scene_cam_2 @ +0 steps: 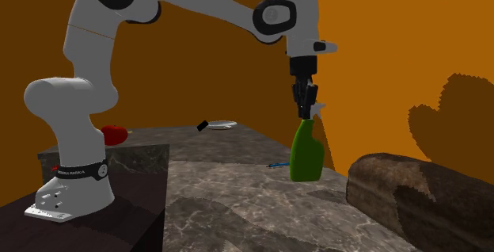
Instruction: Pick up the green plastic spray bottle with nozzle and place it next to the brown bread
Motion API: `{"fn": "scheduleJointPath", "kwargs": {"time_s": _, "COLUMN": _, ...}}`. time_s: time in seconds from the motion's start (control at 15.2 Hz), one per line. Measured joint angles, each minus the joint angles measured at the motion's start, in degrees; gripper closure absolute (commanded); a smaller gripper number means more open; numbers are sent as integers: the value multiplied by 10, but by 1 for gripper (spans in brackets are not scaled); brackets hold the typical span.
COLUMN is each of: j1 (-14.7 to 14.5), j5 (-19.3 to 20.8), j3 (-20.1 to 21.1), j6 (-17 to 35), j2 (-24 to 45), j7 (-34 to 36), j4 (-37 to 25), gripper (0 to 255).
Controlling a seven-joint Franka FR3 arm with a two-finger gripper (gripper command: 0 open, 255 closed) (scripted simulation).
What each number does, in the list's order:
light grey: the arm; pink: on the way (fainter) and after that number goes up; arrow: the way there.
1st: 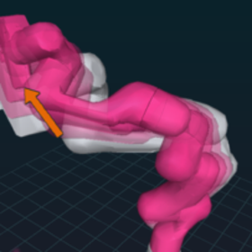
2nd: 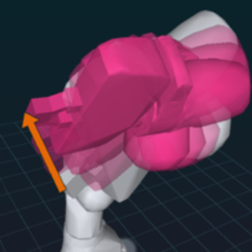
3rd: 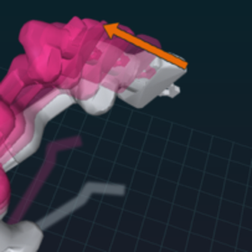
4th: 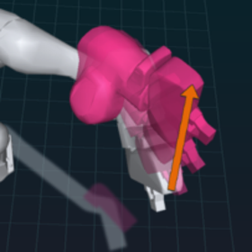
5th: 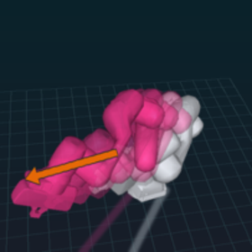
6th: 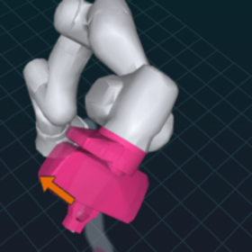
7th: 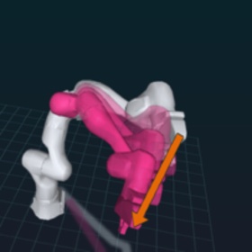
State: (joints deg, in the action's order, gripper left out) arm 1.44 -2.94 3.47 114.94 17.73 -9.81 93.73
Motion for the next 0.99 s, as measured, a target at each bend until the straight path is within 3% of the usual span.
{"fn": "scheduleJointPath", "kwargs": {"time_s": 0.46, "j1": 1, "j5": 0, "j3": 0, "j6": 16, "j2": 3, "j7": -2, "j4": 13, "gripper": 255}}
{"fn": "scheduleJointPath", "kwargs": {"time_s": 0.53, "j1": 1, "j5": 0, "j3": 0, "j6": 16, "j2": 3, "j7": -2, "j4": 13, "gripper": 0}}
{"fn": "scheduleJointPath", "kwargs": {"time_s": 0.99, "j1": 1, "j5": -1, "j3": -1, "j6": 8, "j2": 0, "j7": -3, "j4": 8, "gripper": 0}}
